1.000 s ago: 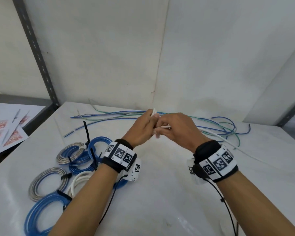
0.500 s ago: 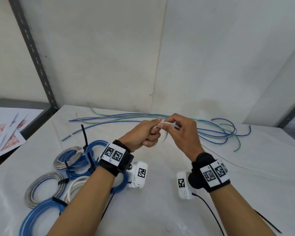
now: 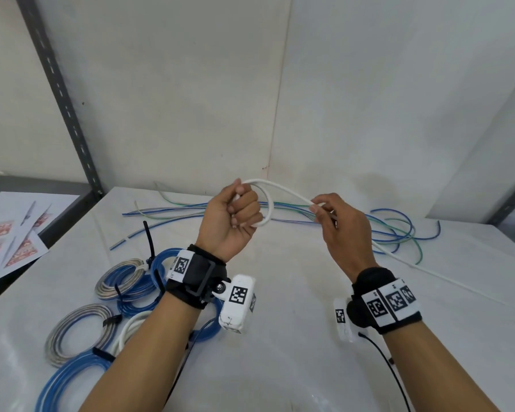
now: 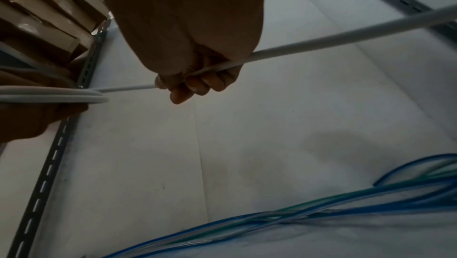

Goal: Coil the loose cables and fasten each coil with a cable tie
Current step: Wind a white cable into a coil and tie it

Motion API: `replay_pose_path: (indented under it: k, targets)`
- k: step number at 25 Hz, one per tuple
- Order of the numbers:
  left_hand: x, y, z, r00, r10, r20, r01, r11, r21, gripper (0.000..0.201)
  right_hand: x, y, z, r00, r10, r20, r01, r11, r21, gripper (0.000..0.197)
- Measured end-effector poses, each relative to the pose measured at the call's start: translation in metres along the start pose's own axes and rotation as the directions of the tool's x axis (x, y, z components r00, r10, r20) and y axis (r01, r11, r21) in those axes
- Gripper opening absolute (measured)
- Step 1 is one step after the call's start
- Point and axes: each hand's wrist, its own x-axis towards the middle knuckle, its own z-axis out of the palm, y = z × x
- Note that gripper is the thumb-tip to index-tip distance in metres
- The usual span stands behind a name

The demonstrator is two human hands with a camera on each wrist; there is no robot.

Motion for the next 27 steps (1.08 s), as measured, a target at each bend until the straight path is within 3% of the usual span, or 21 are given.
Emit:
replay_pose_path:
  k: [2,5,7,8,11,13,14,15,17,18,20,22,24,25,26,27]
  targets:
    - [-0.001,-0.002,0.005,0.995,0.087,-0.047,-0.087,0.996,0.01,0.033,-0.003,0.001,-0.002,0.997,-0.081,-0.007,0.08,0.993,-0.087,0.013]
    - [0.002,-0.009,0.022,0.97,0.217,-0.107,-0.199,0.967,0.157,0.036,-0.004,-0.011,-0.002,0.977,-0.208,0.039,0.212,0.963,-0.164,0.022]
    - [0.004,-0.015,0.037,0.949,0.306,-0.078,-0.261,0.899,0.353,0.039,-0.003,-0.025,-0.004,0.961,-0.256,0.1,0.272,0.942,-0.197,0.031]
    - [0.005,-0.019,0.045,0.934,0.354,-0.037,-0.289,0.815,0.501,0.04,-0.002,-0.033,-0.006,0.955,-0.265,0.133,0.289,0.932,-0.22,0.035]
    - [0.004,-0.032,0.06,0.903,0.408,0.134,-0.317,0.423,0.849,0.035,0.006,-0.056,-0.018,0.943,-0.247,0.224,0.301,0.919,-0.253,0.037]
    - [-0.001,-0.031,0.066,0.894,0.41,0.179,-0.303,0.263,0.916,0.031,0.008,-0.066,-0.024,0.931,-0.24,0.276,0.307,0.923,-0.232,0.032]
    - [-0.001,-0.03,0.068,0.89,0.406,0.206,-0.278,0.128,0.952,0.029,0.007,-0.07,-0.026,0.923,-0.228,0.31,0.298,0.933,-0.201,0.028]
    - [-0.001,-0.027,0.069,0.885,0.399,0.239,-0.225,-0.082,0.971,0.027,0.006,-0.074,-0.026,0.912,-0.221,0.344,0.284,0.948,-0.144,0.023]
    - [0.002,-0.021,0.07,0.914,0.297,0.276,-0.064,-0.566,0.822,0.026,0.001,-0.077,-0.023,0.904,-0.204,0.377,0.228,0.973,-0.019,0.014]
    - [0.003,-0.018,0.069,0.937,0.244,0.251,0.0,-0.716,0.698,0.028,-0.001,-0.076,-0.024,0.913,-0.173,0.368,0.18,0.984,0.015,0.015]
    - [0.003,-0.006,0.063,0.947,0.209,0.244,0.062,-0.864,0.5,0.032,0.0,-0.062,-0.031,0.944,-0.089,0.318,0.071,0.995,0.068,0.016]
    - [-0.003,0.017,0.051,0.946,0.254,0.203,0.134,-0.872,0.47,0.032,0.0,-0.045,-0.041,0.962,-0.043,0.271,0.023,0.997,0.077,0.012]
    - [-0.013,0.028,0.041,0.967,0.235,0.099,0.131,-0.79,0.598,0.034,-0.002,-0.033,-0.043,0.982,-0.049,0.18,0.049,0.999,0.004,0.013]
    - [-0.016,0.028,0.039,0.981,0.189,0.039,0.105,-0.694,0.713,0.04,0.001,-0.032,-0.039,0.991,-0.058,0.12,0.061,0.998,-0.025,0.015]
    - [-0.019,0.025,0.042,0.988,0.152,-0.011,0.09,-0.521,0.849,0.046,0.005,-0.034,-0.036,0.997,-0.054,0.056,0.056,0.998,-0.021,0.018]
    - [-0.019,0.021,0.046,0.989,0.136,-0.06,0.096,-0.273,0.957,0.051,0.011,-0.037,-0.03,0.999,-0.048,0.005,0.048,0.999,-0.001,0.02]
